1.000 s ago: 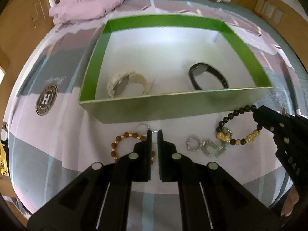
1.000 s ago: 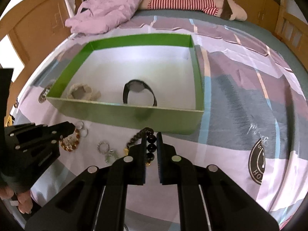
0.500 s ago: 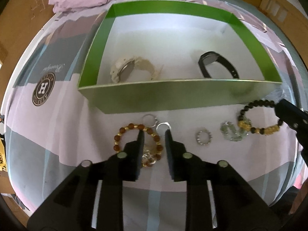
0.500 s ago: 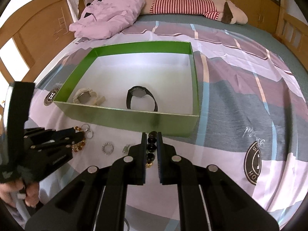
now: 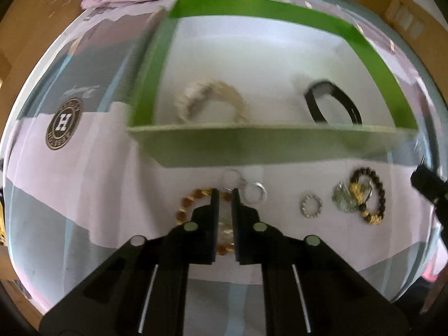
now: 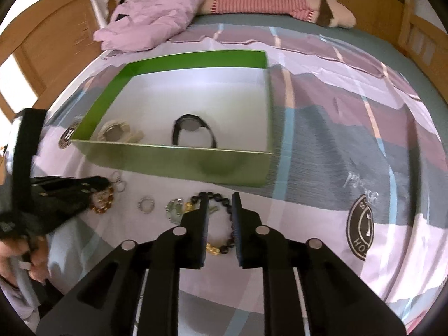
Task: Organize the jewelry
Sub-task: 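Lift the amber bracelet with the left tool while the right tool lifts the black bracelet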
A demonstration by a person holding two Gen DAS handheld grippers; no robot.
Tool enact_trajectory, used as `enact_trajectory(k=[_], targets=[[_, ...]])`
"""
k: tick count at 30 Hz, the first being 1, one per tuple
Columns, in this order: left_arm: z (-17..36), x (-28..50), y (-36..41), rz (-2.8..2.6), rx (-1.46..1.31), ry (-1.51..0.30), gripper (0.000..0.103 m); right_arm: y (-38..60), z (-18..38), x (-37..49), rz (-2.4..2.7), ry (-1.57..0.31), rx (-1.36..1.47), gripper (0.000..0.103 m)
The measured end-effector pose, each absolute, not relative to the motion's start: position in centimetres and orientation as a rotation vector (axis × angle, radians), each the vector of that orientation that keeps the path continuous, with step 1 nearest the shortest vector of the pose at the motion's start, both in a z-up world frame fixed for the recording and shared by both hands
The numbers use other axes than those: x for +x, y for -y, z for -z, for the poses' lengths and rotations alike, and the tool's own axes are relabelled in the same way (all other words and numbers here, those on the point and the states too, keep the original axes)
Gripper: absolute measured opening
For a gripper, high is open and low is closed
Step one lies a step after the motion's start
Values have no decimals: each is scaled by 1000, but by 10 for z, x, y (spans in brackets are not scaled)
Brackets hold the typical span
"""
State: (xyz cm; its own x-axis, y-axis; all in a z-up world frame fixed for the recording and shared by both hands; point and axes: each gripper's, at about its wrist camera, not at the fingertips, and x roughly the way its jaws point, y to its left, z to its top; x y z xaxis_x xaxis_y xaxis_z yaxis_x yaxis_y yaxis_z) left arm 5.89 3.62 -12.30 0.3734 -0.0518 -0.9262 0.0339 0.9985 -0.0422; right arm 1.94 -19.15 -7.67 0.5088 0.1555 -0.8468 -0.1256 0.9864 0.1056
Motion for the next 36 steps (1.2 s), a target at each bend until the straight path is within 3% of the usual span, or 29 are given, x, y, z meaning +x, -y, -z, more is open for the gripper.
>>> enact_trajectory(k=[4, 12, 20, 23, 36], targets=[[116, 64, -58, 51, -70, -1185, 8, 194, 87, 21, -162, -1070, 32, 16], [126, 78, -86, 45, -169, -1261, 19, 189, 115, 26, -149, -1175, 7, 16], [135, 69, -65, 127, -175, -1307, 27, 187, 123, 27, -138, -1207, 0, 18], [134, 67, -55, 154, -164, -1304, 28, 191, 121, 29, -123, -1205, 16, 23], [130, 69, -50, 118, -121, -1292, 29, 193, 124, 31, -97, -1203, -6, 23]])
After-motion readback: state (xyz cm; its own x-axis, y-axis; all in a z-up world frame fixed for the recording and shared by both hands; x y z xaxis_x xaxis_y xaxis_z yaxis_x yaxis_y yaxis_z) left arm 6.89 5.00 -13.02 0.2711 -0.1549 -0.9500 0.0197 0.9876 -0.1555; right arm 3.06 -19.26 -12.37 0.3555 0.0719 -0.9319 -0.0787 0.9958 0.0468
